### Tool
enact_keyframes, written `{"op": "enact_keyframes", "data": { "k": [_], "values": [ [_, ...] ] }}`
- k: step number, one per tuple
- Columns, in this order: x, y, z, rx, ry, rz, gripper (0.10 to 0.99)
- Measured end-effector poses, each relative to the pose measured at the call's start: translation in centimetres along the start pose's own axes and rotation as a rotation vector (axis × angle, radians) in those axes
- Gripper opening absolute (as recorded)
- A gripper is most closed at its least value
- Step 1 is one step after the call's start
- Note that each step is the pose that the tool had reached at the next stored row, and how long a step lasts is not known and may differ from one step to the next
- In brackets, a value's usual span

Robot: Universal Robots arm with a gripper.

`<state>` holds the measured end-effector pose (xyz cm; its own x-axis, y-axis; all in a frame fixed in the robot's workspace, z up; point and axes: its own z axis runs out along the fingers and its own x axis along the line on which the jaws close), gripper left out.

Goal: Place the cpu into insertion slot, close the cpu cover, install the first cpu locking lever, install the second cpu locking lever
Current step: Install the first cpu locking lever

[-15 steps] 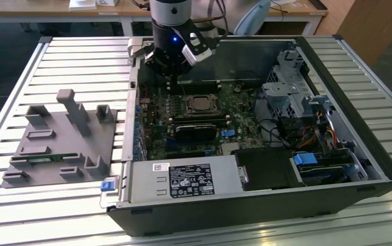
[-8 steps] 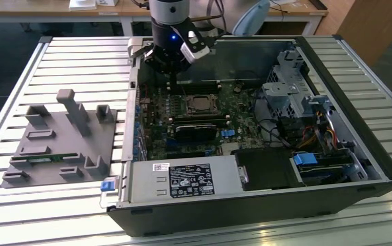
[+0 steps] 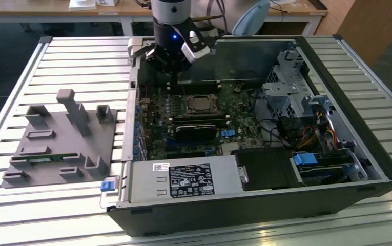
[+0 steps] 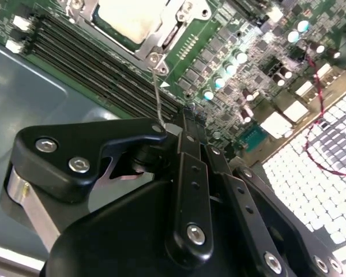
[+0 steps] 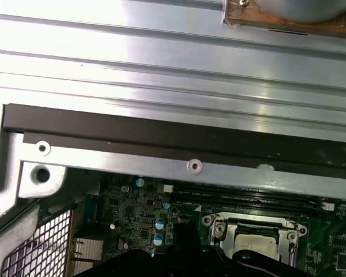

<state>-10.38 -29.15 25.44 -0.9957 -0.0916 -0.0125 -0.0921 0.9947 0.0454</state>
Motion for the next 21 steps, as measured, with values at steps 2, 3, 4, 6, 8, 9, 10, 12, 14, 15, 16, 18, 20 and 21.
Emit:
{"op": "enact_keyframes", "data": {
  "k": [2,3,4,6,8,9,10,12,14,15,16,18,20,21],
  "values": [
    [-0.37,0.05,0.02,0.0,0.0,0.001,0.106],
    [-0.65,0.06,0.03,0.0,-0.0001,0.001,0.106],
    [-0.92,0.08,0.04,0.0,-0.0001,0.002,0.106],
    [-1.55,0.12,0.06,0.0,-0.0001,0.003,0.106],
    [-2.22,0.17,0.1,0.0,-0.0001,0.004,0.106],
    [-2.55,0.19,0.12,0.0,-0.0001,0.005,0.106],
    [-2.91,0.21,0.15,0.0,-0.0002,0.005,0.106],
    [-3.65,0.24,0.22,0.0,-0.0002,0.006,0.106],
    [-4.39,0.24,0.32,0.0,-0.0002,0.006,0.106],
    [-4.7,0.22,0.36,0.0,-0.0001,0.007,0.106],
    [-4.9,0.2,0.4,0.0,-0.0003,0.008,0.106],
    [-4.98,0.19,0.46,0.0,-0.0004,0.009,0.106],
    [-4.97,0.18,0.57,-0.008,-0.0009,0.009,0.106],
    [-4.98,0.18,0.71,-0.012,-0.0016,0.009,0.106]
  ]
}}
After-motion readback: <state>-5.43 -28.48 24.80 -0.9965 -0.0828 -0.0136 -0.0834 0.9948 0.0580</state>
